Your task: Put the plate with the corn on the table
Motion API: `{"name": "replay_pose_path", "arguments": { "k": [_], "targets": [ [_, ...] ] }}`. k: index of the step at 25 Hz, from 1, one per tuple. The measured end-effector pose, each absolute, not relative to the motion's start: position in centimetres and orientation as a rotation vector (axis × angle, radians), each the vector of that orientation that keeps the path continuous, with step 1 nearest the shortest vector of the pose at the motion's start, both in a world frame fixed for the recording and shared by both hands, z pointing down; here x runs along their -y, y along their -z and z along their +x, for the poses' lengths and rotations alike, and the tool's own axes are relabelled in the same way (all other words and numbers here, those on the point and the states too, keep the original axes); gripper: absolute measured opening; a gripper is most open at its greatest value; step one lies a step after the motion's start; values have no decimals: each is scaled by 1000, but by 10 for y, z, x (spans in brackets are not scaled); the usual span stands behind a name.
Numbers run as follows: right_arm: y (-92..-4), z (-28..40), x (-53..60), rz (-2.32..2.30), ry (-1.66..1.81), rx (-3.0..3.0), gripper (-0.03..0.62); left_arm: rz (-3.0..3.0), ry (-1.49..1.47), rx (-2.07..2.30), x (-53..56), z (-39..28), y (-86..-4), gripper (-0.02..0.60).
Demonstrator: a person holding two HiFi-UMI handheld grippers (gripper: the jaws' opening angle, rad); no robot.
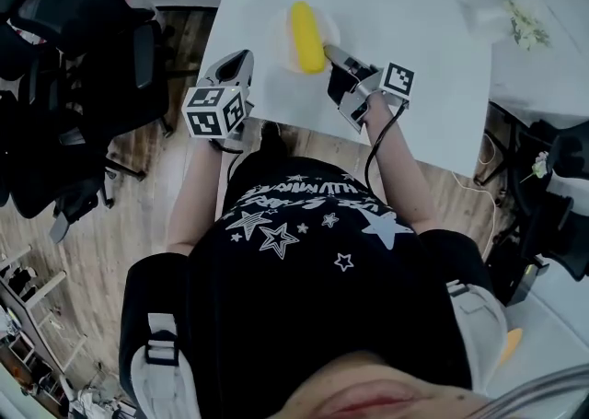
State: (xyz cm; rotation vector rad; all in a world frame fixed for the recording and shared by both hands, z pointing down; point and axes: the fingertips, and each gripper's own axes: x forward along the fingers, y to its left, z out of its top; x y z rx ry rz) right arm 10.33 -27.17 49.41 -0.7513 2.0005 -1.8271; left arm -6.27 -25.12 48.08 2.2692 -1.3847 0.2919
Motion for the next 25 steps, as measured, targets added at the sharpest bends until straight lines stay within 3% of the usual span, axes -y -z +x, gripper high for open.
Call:
{"name": "replay_pose_path", "arguments": {
  "k": [25],
  "targets": [
    [-557, -25, 436, -842, 1794, -2010, 25, 2170, -332, 1381, 401, -186, -537, 6]
  ]
}}
